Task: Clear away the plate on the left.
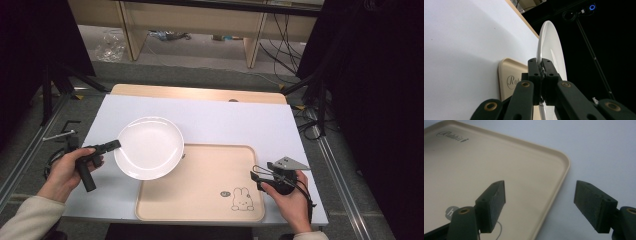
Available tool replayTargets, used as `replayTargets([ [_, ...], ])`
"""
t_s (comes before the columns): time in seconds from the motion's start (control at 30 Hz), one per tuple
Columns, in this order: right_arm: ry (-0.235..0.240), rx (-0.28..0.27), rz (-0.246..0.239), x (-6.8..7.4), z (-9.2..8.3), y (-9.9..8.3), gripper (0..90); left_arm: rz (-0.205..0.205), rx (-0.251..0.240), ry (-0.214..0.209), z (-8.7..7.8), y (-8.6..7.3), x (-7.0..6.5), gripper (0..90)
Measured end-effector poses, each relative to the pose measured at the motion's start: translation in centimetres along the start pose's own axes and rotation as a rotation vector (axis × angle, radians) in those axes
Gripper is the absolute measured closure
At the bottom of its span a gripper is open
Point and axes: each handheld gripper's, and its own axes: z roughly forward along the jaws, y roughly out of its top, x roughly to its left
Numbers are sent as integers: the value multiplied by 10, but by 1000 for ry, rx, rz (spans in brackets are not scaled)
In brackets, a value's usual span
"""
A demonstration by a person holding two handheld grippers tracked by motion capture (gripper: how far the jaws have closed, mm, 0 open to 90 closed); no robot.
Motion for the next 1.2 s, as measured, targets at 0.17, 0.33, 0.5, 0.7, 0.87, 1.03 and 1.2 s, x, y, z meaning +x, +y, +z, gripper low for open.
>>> replayTargets([
  [0.17,10,-15,6,0,2,0,263,5,11,1,2,-2,-1,869],
  [0.33,0,0,-1,0,0,0,263,8,17,-4,3,-3,-2,869],
  [0.5,1,-2,1,0,0,0,263,13,31,0,4,-4,-4,868],
  [0.7,1,-2,1,0,0,0,262,16,37,-3,5,-5,-5,869],
  [0.87,2,-3,2,0,0,0,263,19,44,-2,7,-7,-5,868],
  [1.03,1,-2,1,0,0,0,263,19,48,-6,8,-7,-6,869],
  [1.2,1,-2,1,0,0,0,263,19,54,-5,8,-8,-6,868],
])
